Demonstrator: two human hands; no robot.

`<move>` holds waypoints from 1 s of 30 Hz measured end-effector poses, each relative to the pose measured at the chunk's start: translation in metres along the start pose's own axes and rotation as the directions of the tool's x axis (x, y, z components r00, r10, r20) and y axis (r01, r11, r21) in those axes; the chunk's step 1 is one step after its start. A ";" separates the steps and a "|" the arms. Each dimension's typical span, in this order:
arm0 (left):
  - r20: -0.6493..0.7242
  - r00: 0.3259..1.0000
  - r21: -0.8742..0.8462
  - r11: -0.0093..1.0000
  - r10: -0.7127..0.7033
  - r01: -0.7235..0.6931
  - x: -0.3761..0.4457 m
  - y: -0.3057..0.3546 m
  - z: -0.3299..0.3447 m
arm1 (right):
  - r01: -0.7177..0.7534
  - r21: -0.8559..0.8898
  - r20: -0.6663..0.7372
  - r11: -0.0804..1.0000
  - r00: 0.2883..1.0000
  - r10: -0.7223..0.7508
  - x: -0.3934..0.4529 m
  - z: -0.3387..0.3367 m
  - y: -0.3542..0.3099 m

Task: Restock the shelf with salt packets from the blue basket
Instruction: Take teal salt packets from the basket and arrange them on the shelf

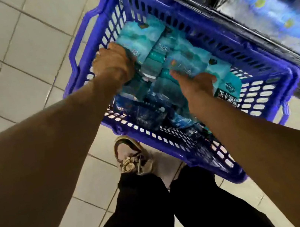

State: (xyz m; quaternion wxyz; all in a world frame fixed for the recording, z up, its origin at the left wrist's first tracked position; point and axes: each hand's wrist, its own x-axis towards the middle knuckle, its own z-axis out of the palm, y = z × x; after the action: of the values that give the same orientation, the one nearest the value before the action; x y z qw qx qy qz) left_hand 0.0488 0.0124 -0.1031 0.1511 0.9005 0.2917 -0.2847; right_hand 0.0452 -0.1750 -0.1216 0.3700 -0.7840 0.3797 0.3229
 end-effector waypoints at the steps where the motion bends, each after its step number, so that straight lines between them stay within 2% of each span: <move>1: 0.003 0.999 0.006 0.999 -0.036 0.036 0.003 0.002 0.000 | -0.014 0.064 0.015 0.998 1.000 0.013 0.004 0.001 -0.002; 3: 0.061 0.997 -0.059 0.997 -0.047 0.051 0.009 0.002 -0.001 | -0.019 0.198 0.041 0.980 0.999 0.011 0.007 0.002 -0.005; 5: 0.193 0.981 -0.234 0.971 0.007 0.039 0.011 0.001 -0.005 | -0.023 0.284 0.055 0.958 0.998 0.007 0.006 0.000 -0.006; 7: 0.278 0.960 -0.342 0.937 0.027 0.073 0.007 0.000 -0.005 | -0.018 0.294 0.067 0.956 0.998 -0.002 0.001 -0.005 -0.005; 9: 0.303 0.953 -0.383 0.914 -0.014 0.135 0.001 0.000 -0.002 | -0.019 0.288 0.111 0.957 0.994 -0.014 -0.004 -0.012 -0.002; 11: 0.318 0.948 -0.415 0.893 -0.035 0.172 -0.009 -0.002 -0.002 | -0.025 0.281 0.184 0.959 0.982 -0.029 -0.012 -0.019 0.000; 13: 0.355 0.935 -0.479 0.860 0.004 0.178 -0.021 -0.007 -0.006 | -0.081 0.304 0.262 0.949 0.965 -0.002 -0.024 -0.026 0.003; 14: 0.392 0.919 -0.536 0.822 0.042 0.191 -0.031 -0.010 -0.010 | -0.128 0.324 0.301 0.937 0.953 0.026 -0.033 -0.030 0.005; 17: 0.486 0.860 -0.731 0.612 0.156 0.302 -0.075 -0.026 -0.021 | -0.236 0.464 0.423 0.854 0.906 0.021 -0.066 -0.052 0.018; 19: 0.516 0.841 -0.784 0.484 0.163 0.387 -0.106 -0.039 -0.024 | -0.344 0.572 0.533 0.744 0.846 -0.018 -0.092 -0.072 0.031; 21: 0.544 0.820 -0.809 0.372 0.177 0.456 -0.138 -0.051 -0.031 | -0.428 0.610 0.595 0.667 0.803 -0.028 -0.120 -0.094 0.041; 27: 0.542 0.818 -0.840 0.141 0.191 0.524 -0.248 -0.056 -0.085 | -0.446 0.633 0.665 0.632 0.732 -0.150 -0.214 -0.172 0.049; 28: 0.533 0.824 -0.846 0.101 0.192 0.524 -0.264 -0.054 -0.097 | -0.475 0.615 0.717 0.629 0.668 -0.198 -0.232 -0.183 0.043; 29: 0.528 0.828 -0.848 0.068 0.189 0.526 -0.281 -0.054 -0.112 | -0.514 0.586 0.785 0.627 0.551 -0.282 -0.251 -0.195 0.036; 30: 0.528 0.827 -0.847 0.048 0.193 0.529 -0.298 -0.054 -0.128 | -0.529 0.570 0.813 0.629 0.472 -0.340 -0.269 -0.206 0.029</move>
State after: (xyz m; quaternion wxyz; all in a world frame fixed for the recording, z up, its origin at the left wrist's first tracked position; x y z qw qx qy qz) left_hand -0.1286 -0.0199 0.1717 0.7549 0.3915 0.4618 -0.2523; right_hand -0.0682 -0.2621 0.1868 0.7827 -0.2376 0.2813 0.5018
